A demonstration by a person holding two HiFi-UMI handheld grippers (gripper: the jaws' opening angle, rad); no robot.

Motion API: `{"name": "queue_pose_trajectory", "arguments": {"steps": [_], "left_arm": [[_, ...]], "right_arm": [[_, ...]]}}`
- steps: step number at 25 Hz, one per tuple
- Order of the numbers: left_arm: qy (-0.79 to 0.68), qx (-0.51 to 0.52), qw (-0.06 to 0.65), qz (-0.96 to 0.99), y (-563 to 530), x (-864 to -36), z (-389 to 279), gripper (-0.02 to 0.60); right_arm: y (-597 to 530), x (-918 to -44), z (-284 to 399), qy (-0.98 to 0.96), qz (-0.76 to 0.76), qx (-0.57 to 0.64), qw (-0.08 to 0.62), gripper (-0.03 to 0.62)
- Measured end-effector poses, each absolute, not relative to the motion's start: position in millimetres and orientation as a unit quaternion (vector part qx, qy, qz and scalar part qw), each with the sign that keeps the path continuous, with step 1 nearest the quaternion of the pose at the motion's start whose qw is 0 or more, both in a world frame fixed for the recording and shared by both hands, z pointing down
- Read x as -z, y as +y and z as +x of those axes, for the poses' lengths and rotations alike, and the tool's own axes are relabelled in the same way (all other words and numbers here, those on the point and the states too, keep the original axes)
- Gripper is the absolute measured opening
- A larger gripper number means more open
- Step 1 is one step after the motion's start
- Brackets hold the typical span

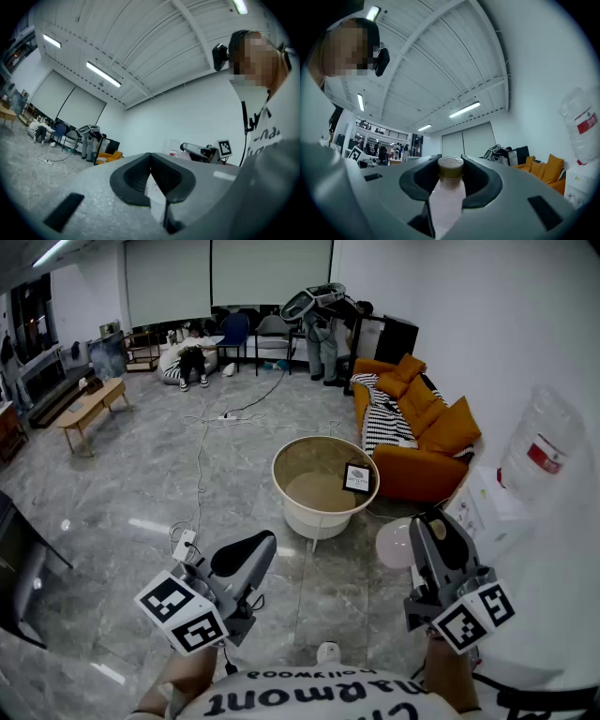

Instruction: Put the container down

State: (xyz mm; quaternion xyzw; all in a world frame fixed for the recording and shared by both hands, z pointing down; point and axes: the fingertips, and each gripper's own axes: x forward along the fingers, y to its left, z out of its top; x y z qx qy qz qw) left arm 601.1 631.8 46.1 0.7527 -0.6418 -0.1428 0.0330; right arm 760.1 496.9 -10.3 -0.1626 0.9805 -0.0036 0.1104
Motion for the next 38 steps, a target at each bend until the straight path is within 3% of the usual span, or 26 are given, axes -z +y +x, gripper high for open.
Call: {"name": "queue_pose_trajectory", "arguments": {"steps": [11, 29, 38], "left_arm": [[-0.661, 0.141, 0.048, 0.736, 613, -60, 567, 0.014], [-0.712, 0.172, -0.005, 0.681, 455, -43, 443, 0.014], [-0.723, 0.176, 0.012, 0.668, 425, -58, 395, 0.013]], "right_arm": [[464, -1, 729, 0.983, -0.153, 0.02, 0.1, 0.132], [278, 22, 591, 0.99, -0.069, 0.008, 0.125, 0.132], [242, 2, 533, 0.992, -0.052, 0.022, 0.114, 0.131]]}}
